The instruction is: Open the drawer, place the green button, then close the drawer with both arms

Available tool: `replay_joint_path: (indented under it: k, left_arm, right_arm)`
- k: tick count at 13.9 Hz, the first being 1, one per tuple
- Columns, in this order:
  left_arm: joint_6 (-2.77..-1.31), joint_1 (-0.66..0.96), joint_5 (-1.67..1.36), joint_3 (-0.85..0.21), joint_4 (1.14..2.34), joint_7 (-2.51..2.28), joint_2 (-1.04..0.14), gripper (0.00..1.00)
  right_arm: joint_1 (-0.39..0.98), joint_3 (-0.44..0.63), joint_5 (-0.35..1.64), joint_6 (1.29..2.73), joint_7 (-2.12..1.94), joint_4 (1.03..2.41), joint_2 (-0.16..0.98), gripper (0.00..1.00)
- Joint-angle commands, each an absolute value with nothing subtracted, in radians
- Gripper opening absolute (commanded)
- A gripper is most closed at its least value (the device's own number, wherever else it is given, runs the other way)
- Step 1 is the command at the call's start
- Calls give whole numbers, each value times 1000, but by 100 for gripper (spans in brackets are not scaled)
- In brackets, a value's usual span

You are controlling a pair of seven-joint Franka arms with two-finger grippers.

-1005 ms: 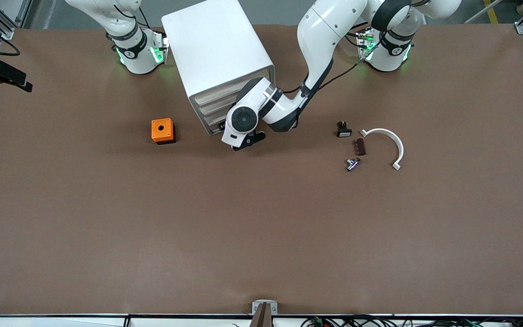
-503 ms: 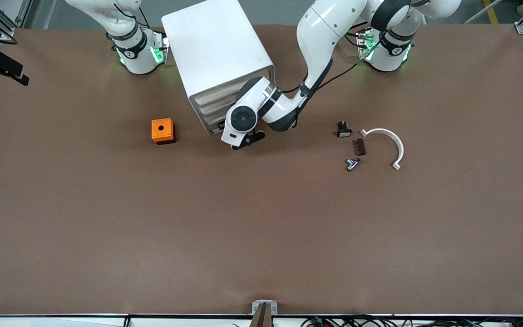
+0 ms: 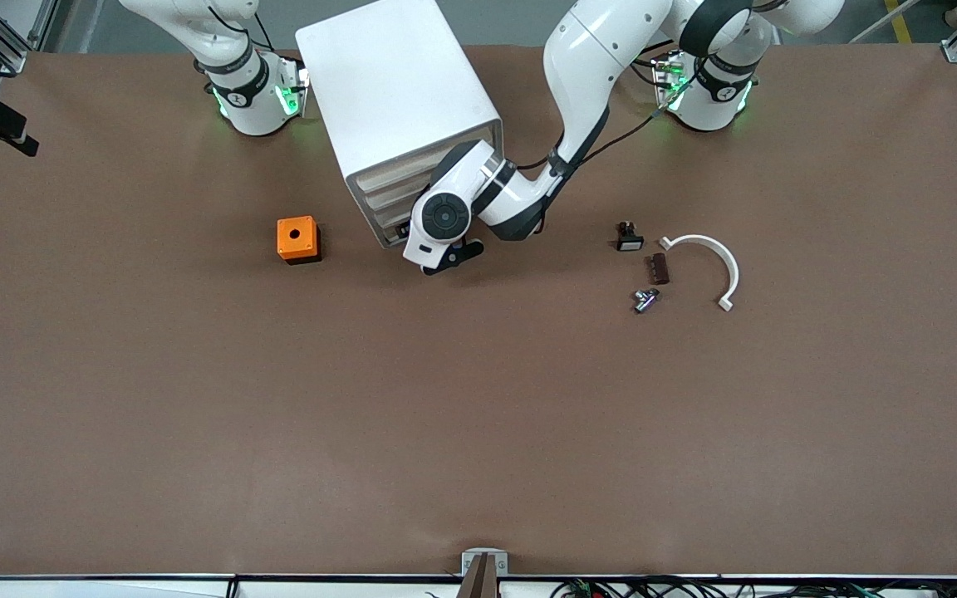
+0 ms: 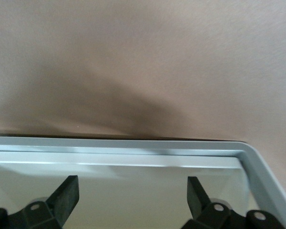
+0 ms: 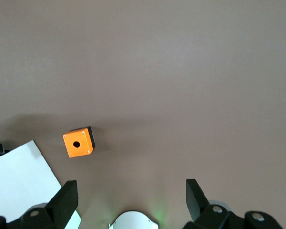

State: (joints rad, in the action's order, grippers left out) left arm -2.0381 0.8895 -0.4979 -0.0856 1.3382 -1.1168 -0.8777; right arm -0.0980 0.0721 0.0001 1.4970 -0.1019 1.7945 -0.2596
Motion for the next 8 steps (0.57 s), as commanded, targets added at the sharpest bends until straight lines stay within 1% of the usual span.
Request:
replay_joint_path:
  k: [1,5,8]
  left_arm:
    - [-2033,865,-503,-75,1348,-1115,-827,100]
    - [-2033,809,-489,-72,1347,-1117,-761,100]
    - [-2033,746,-483,-72,1350,-1123,-698,100]
  right_arm:
    - [-95,60,0,1522,-107,1798,-270,100]
    - [-97,63,-5,1509,-104,1805,-273,100]
    - [-92,57,-9,1531,-104,1798,-282,100]
